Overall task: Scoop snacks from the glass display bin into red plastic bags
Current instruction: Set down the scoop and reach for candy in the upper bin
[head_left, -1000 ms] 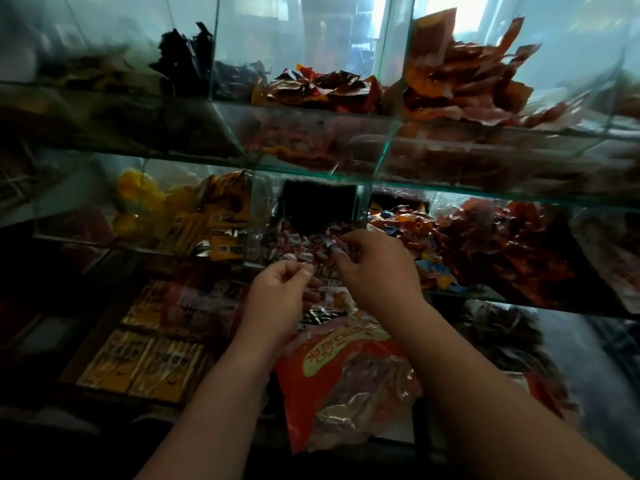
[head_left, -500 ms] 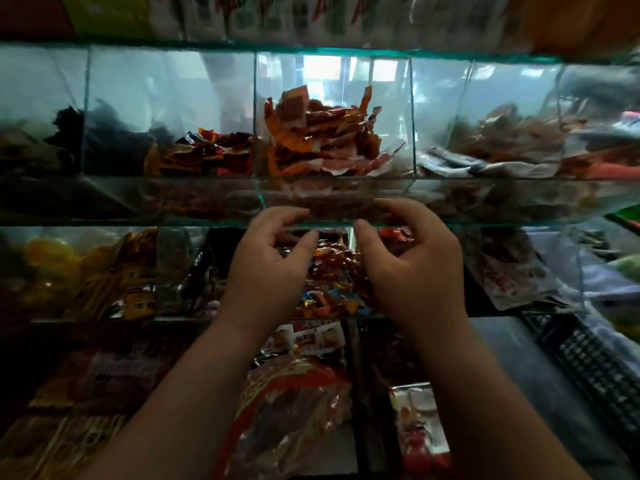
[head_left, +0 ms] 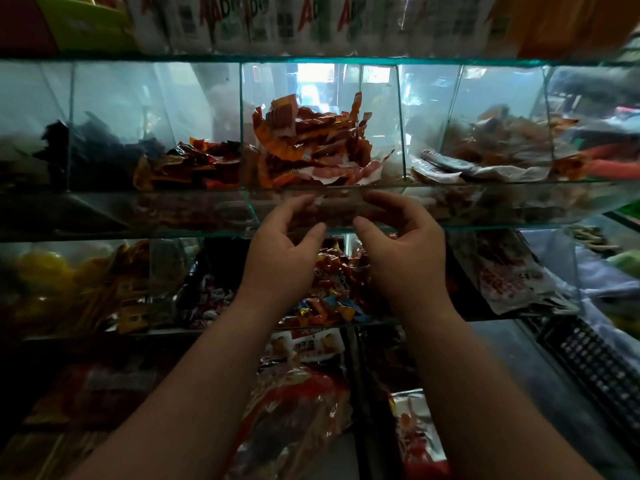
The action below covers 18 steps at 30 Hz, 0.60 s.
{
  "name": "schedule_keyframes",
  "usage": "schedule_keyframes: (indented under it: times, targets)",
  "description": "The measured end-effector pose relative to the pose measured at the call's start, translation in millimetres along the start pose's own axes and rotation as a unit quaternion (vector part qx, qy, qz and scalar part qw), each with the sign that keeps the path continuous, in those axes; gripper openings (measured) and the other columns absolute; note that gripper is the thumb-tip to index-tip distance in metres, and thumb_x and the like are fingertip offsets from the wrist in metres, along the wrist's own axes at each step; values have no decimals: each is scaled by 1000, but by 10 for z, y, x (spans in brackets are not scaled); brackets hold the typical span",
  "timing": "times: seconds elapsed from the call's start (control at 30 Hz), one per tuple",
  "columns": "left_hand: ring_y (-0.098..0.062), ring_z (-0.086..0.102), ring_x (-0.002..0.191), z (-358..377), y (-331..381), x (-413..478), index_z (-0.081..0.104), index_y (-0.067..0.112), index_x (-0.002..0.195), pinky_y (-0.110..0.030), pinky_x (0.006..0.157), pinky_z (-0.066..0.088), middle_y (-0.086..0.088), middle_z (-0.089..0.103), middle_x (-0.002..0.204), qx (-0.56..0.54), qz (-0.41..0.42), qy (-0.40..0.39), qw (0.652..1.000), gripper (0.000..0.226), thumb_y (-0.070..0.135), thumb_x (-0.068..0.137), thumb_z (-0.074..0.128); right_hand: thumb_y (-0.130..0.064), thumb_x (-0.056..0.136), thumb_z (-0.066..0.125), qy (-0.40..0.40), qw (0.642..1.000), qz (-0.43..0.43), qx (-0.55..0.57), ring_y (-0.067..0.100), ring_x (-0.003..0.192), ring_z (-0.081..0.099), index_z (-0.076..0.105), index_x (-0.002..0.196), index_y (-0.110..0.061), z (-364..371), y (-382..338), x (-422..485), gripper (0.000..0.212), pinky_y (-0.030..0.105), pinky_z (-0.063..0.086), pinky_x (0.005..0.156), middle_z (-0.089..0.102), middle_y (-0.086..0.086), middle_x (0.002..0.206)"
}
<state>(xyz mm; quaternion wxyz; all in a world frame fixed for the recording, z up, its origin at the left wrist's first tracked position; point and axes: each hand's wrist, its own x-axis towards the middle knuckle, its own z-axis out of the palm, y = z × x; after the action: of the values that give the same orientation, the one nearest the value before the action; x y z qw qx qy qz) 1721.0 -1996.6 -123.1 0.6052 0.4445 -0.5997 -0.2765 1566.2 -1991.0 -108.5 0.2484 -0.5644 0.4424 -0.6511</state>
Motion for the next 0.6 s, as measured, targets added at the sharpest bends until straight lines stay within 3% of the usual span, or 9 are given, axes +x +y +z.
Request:
schedule_keyframes:
  times: [0.07, 0.17, 0.37, 0.47, 0.6]
  targets:
    - [4, 63, 110, 47, 0, 18, 63, 45, 123, -15, 86, 54, 15, 67, 121, -12, -11, -12, 1000, 34, 28, 94, 67, -7, 85, 76, -5, 999, 16, 30, 11, 103, 72, 72, 113, -19, 38, 22, 5, 31, 40, 61, 90, 75, -2, 107]
    - [-7, 66, 113, 124, 18, 64, 67, 38, 119, -32, 94, 55, 8, 70, 120, -41, -35, -10, 999, 30, 28, 91, 69, -3, 84, 75, -9, 995, 39, 89, 15, 101, 74, 73, 106, -20, 69, 41, 32, 28, 38, 62, 89, 77, 3, 104]
    - [-4, 70, 101, 211, -10, 121, 73, 25, 108, -23, 85, 56, 7, 75, 104, -61, -52, 25, 996, 15, 17, 96, 67, -1, 83, 76, -20, 994, 39, 97, 8, 94, 74, 71, 98, -24, 77, 43, 125, 28, 21, 59, 79, 76, -2, 99]
    - [1, 68, 96, 235, -29, 108, 67, 31, 103, -14, 78, 54, 12, 73, 99, -67, -42, 71, 994, 14, 19, 95, 69, -1, 83, 77, -10, 992, 52, 117, 11, 95, 75, 69, 98, -24, 86, 41, 171, 28, 25, 60, 82, 77, 1, 100]
    - [2, 67, 96, 232, -55, 117, 63, 37, 101, -18, 78, 54, 20, 70, 98, -53, -27, 68, 996, 22, 17, 94, 71, -8, 82, 80, 16, 997, 22, 76, 4, 87, 74, 70, 94, -26, 119, 43, 191, 24, 17, 58, 74, 76, -6, 90]
